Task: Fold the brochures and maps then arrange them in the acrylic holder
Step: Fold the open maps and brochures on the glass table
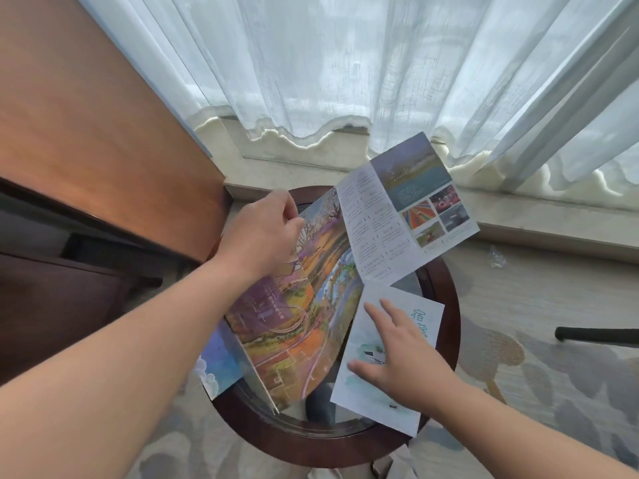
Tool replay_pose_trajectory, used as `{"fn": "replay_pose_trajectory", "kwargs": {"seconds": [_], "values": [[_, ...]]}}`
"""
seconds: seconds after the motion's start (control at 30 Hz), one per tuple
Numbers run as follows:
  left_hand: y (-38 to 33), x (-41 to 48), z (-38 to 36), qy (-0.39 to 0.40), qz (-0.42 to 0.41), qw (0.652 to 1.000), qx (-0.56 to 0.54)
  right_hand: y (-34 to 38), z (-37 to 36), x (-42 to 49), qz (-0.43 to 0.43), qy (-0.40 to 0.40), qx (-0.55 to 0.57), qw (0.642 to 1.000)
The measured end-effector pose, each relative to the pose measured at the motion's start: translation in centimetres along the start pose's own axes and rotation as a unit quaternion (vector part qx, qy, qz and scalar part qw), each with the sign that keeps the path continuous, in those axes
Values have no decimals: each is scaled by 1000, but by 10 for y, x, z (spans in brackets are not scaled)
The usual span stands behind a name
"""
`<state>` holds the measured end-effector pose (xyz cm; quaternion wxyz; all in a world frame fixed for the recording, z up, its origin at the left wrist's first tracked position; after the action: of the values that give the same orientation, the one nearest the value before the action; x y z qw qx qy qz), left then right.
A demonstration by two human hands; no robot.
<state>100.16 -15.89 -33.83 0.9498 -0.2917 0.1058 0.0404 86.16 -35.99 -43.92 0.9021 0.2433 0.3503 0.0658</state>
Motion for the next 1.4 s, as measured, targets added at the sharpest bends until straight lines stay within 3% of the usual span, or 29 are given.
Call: {"fn": "replay_pose_trajectory", "kwargs": {"seconds": [0.13, 0.27, 0.6, 0.73, 0.87, 1.03, 1.17, 1.3, 1.4], "values": [[-35, 9, 22, 13, 18, 999, -33, 72, 36, -23, 81, -36, 61, 994], [-69, 6, 40, 22, 18, 999, -38, 114, 66, -46, 108, -105, 79, 985], [-120, -5, 79, 85, 103, 986, -105, 131, 113, -92, 84, -224, -83, 967], [-134, -11, 95, 86, 128, 976, -153, 134, 134, -109, 85, -294, -138, 942], [-143, -21, 97, 97, 171, 936, -293, 132, 160, -118, 85, -366, -138, 917], [-154, -31, 102, 95, 163, 924, -333, 127, 176, -120, 120, -332, -81, 932], [-158, -41, 104, 111, 74, 940, -314, 116, 183, -118, 111, -312, 19, 943], [-136, -46, 126, 3, -35, 973, -227, 108, 202, -121, 99, -310, 108, 939], [-98, -48, 137, -55, 4, 968, -246, 104, 215, -127, 99, -308, 149, 934]]}}
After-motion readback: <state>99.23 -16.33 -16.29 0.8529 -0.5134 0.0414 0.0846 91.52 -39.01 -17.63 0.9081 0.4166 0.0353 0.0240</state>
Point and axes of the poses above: each hand's wrist, its own x-axis towards the middle knuckle, its own z-axis out of the back of the hand, y = z × x, the point moved 7 cm from there along x, towards the middle knuckle, and after that the axes turned 6 degrees about -x, right-handed, at the moved point
